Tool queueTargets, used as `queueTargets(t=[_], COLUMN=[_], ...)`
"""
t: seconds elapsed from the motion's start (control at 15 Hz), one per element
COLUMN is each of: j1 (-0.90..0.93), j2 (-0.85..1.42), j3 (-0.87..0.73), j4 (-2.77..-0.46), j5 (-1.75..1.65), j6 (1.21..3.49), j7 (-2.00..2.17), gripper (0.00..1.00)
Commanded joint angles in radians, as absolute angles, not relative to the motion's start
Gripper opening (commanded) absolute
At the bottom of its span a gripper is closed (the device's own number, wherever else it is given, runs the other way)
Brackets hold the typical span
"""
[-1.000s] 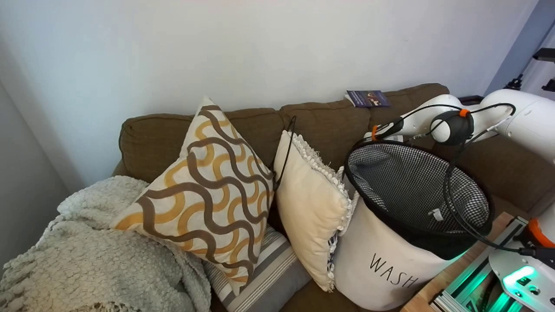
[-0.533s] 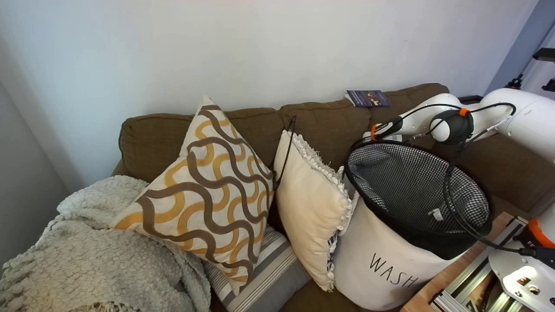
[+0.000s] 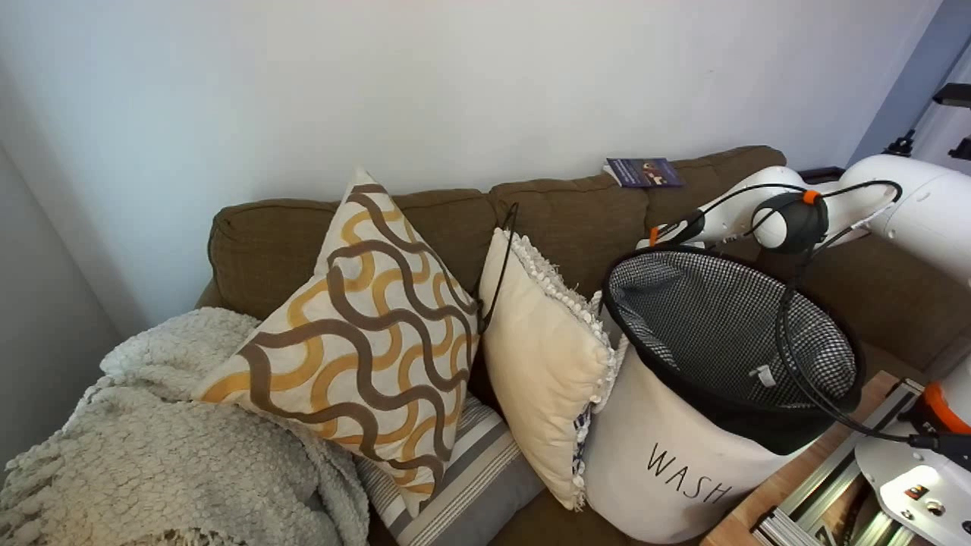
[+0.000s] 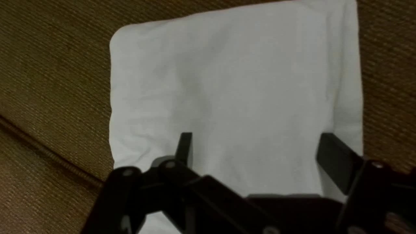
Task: Pick up the white folded towel on the sofa seat and put it inside the grocery bag on the sofa seat
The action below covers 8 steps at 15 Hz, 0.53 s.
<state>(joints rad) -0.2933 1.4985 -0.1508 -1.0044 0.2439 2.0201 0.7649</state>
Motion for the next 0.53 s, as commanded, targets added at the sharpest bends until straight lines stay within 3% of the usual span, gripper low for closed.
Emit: queueTargets(t=[0.0,0.33,0.4,0.47], j1=[-0.295,-0.292,-0.293,-0.295], j2=[1.499,1.498,1.498,1.498], j3=[-0.152,-0.153,-0.153,-0.142], j4=[-1.033,-1.044,-1.042,-1.036], j5=[0.232,0.233,0.233,0.235], j6=[2.031,2.029,2.026,2.037], j7=[0.761,0.759,0.760,0.737], gripper=[0.66,0.28,0.35,0.63])
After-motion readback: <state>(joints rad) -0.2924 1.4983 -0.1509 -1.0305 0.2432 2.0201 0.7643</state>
